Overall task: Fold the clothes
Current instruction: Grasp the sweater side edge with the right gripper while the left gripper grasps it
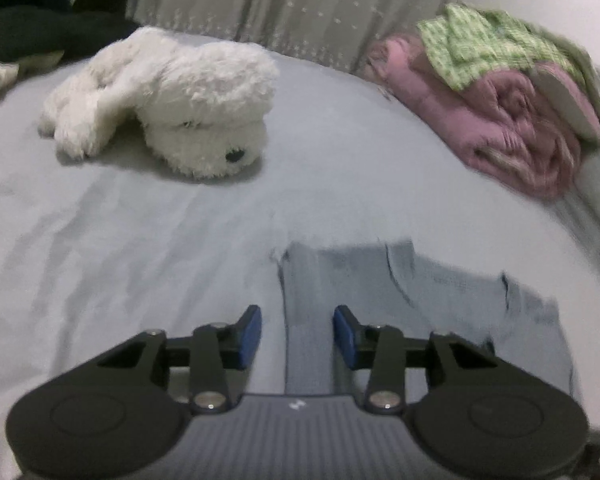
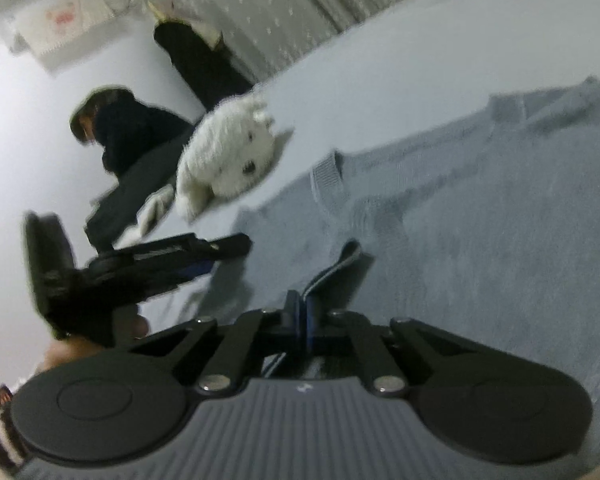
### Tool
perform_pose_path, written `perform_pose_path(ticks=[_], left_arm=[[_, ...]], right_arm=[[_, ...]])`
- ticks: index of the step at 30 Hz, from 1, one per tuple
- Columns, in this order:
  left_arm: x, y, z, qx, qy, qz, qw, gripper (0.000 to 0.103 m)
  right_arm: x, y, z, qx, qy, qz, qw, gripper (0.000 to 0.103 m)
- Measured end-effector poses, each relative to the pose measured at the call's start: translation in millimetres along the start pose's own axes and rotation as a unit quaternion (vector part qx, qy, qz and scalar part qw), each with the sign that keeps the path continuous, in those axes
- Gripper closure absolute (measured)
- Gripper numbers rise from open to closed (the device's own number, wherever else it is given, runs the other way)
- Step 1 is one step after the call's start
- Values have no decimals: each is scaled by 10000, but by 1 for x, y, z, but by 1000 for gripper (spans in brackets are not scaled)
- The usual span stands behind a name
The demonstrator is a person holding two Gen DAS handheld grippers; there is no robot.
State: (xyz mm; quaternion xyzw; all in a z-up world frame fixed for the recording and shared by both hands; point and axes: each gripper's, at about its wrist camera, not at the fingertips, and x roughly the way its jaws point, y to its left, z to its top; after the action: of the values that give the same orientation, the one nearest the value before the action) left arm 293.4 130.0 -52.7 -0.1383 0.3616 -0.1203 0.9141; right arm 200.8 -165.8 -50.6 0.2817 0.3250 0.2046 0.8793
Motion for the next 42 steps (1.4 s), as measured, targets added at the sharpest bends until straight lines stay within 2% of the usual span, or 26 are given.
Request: perform_pose_path(ticks=[1, 2, 3, 5, 7, 9, 12, 14, 16, 17, 18, 22, 24, 25, 27, 28, 31, 34, 36, 38, 39, 40, 42], left_arm=[[4, 3, 2, -155, -12, -54, 9999, 80], [6, 5, 4, -294, -31, -116, 9995, 90], [6, 6, 4, -399, -94, -175, 9990, 94], [2, 6, 3, -539, -328, -252, 9977, 95], [-1, 0, -2, -472, -498, -150, 9975, 95], [-2, -6, -7, -374, -620, 3, 9974, 95], [7, -17, -14, -151, -526, 347, 9979, 91], [8, -18, -16, -184, -541, 383, 9976, 89], [5, -16, -14, -309, -544, 341, 9975, 84], [3, -15, -12, -371, -572, 328, 9971, 77], [-1, -14, -12, -412, -652, 331, 9965, 76], [-17, -13, -14, -436, -1138, 383, 9918, 81], [-14, -17, -15, -314, -1009, 312, 9939, 95], [-11, -18, -15, -235, -889, 263, 9954, 97], [-4, -23, -17, -31, -622, 225, 9978, 98], [1, -25, -19, 151, -521, 330, 9980, 98], [0, -32, -25, 373, -582, 549, 9961, 98], [-13, -36, -26, 266, -495, 641, 9964, 92], [-28, -39, -30, 267, -411, 652, 9967, 80], [-47, -44, -40, 362, -325, 636, 9968, 77], [-57, -46, -46, 433, -279, 641, 9966, 75], [-67, -47, -52, 500, -224, 651, 9964, 74], [-84, -48, -64, 598, -100, 642, 9961, 70]], right_arm=[[-3, -2, 1, 46, -103, 49, 9999, 100], [-6, -3, 2, 87, -206, 96, 9997, 100], [-9, -4, 3, 114, -310, 140, 9994, 100], [-15, -6, 4, 160, -522, 227, 9982, 100], [-21, -5, 5, 131, -732, 265, 9969, 100], [-18, -7, 7, 102, -753, 171, 9970, 100], [0, -13, 7, 151, -476, -239, 9985, 100], [-1, -12, 8, 154, -457, -252, 9985, 100], [-1, -12, 8, 157, -438, -265, 9986, 100], [-3, -11, 9, 152, -451, -256, 9985, 100], [-7, -9, 10, 132, -523, -211, 9983, 100], [-7, -9, 12, 139, -591, -307, 9977, 100], [-2, -13, 12, 231, -493, -411, 9977, 100], [0, -14, 12, 259, -451, -470, 9975, 100], [2, -15, 11, 250, -400, -575, 9972, 99], [3, -15, 11, 234, -380, -620, 9971, 99], [4, -14, 9, 177, -318, -683, 9970, 97], [3, -12, 9, 166, -273, -675, 9972, 89], [0, -9, 11, 117, -265, -740, 9968, 88], [-6, -7, 10, 245, -282, -800, 9961, 88], [-9, -7, 10, 375, -294, -815, 9955, 81], [-13, -7, 8, 518, -296, -796, 9950, 68], [-21, -6, 4, 841, -225, -576, 9945, 59]])
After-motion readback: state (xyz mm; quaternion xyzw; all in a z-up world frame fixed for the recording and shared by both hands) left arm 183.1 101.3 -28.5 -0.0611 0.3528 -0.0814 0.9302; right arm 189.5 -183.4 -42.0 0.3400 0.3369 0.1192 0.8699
